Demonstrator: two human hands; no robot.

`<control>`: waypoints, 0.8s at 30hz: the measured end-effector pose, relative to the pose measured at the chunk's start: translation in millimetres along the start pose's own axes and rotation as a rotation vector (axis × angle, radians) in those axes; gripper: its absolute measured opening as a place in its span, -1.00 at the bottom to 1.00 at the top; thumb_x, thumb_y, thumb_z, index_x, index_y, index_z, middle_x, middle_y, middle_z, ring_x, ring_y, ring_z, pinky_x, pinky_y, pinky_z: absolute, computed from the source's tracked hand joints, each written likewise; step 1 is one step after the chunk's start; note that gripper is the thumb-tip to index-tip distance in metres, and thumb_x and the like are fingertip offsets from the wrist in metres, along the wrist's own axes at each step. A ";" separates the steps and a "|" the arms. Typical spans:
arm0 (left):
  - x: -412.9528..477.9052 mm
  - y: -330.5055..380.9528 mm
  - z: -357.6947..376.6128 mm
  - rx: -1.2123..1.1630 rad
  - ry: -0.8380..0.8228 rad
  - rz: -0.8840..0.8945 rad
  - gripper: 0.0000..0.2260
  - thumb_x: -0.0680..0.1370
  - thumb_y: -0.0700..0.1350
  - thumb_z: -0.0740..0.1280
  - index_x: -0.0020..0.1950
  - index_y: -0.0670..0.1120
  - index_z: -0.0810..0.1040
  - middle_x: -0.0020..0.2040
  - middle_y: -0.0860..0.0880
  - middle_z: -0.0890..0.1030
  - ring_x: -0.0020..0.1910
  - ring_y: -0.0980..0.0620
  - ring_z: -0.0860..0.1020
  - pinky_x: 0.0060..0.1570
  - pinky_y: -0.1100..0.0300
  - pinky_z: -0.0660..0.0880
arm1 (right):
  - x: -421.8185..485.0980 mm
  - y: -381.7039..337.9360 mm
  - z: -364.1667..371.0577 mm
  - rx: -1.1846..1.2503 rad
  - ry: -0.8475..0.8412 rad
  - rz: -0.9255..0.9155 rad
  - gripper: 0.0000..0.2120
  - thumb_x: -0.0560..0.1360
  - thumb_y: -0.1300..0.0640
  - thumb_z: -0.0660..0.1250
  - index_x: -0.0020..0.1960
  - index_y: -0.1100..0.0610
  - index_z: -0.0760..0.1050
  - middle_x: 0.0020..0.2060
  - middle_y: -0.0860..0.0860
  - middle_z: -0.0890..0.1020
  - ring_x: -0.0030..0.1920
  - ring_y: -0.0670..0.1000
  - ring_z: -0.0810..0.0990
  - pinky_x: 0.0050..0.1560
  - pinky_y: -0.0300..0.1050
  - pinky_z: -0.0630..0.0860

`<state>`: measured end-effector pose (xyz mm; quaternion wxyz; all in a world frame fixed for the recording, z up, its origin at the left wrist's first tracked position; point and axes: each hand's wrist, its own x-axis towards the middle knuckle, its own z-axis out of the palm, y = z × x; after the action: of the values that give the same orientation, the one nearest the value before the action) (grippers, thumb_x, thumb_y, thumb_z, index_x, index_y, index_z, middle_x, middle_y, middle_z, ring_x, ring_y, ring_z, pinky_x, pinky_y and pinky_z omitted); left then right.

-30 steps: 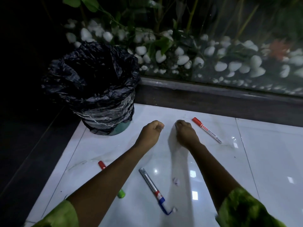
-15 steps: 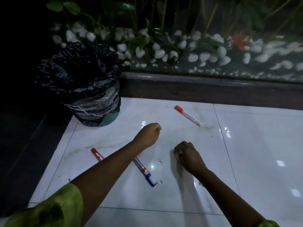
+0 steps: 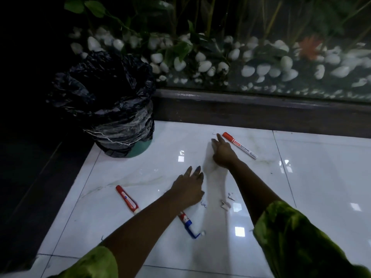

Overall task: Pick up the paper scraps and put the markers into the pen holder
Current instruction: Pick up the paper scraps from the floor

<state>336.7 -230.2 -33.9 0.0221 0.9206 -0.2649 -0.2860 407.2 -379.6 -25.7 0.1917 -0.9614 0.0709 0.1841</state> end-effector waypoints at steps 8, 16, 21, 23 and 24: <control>8.0 -5.0 -6.5 -0.107 -0.108 0.005 -0.48 0.63 0.00 -0.01 0.53 -0.11 -0.09 0.56 -0.04 -0.20 0.54 -0.09 -0.22 0.49 -0.07 -0.03 | 38.7 2.0 1.0 -0.213 0.018 -0.030 -0.45 0.54 0.27 0.14 0.50 0.14 0.07 0.53 0.05 0.07 0.52 0.16 0.00 0.47 0.14 0.16; 2.4 -3.6 -8.6 -0.170 -0.057 -0.004 -0.51 0.63 -0.03 0.00 0.53 -0.12 -0.02 0.57 -0.03 -0.13 0.55 -0.07 -0.15 0.49 -0.06 0.01 | -41.8 33.6 12.0 -0.046 0.044 -0.148 -0.60 0.51 0.35 0.13 0.33 0.21 0.38 0.34 0.15 0.42 0.32 0.14 0.38 0.31 -0.07 0.33; -7.3 9.1 1.0 -0.335 0.020 -0.027 -0.55 0.63 -0.13 0.06 0.51 -0.17 0.08 0.57 -0.08 -0.08 0.55 -0.04 -0.10 0.51 0.00 -0.03 | -108.1 55.7 34.7 -0.042 0.023 -0.311 -0.63 0.50 0.36 0.12 0.26 0.26 0.47 0.32 0.18 0.43 0.26 0.22 0.40 0.21 -0.05 0.40; -16.0 18.6 9.4 -0.399 0.090 -0.048 -0.58 0.62 -0.19 0.09 0.48 -0.17 0.19 0.57 -0.07 0.04 0.55 0.01 0.03 0.47 0.15 0.03 | -133.4 59.5 48.1 -0.066 0.055 -0.329 -0.67 0.52 0.28 0.15 0.25 0.23 0.48 0.30 0.16 0.44 0.25 0.22 0.39 0.16 -0.03 0.41; -21.0 24.7 14.8 -0.403 0.136 -0.066 -0.61 0.60 -0.21 0.12 0.44 -0.18 0.28 0.55 -0.07 0.14 0.52 0.00 0.12 0.44 0.20 0.09 | -145.0 60.8 56.2 -0.091 0.082 -0.330 -0.68 0.53 0.24 0.16 0.25 0.21 0.48 0.29 0.14 0.45 0.24 0.21 0.39 0.14 -0.01 0.43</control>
<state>302.4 -239.3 -30.6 0.2142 0.9230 -0.1701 -0.2708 242.5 -403.7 -39.5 0.1727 -0.9743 -0.0887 0.1139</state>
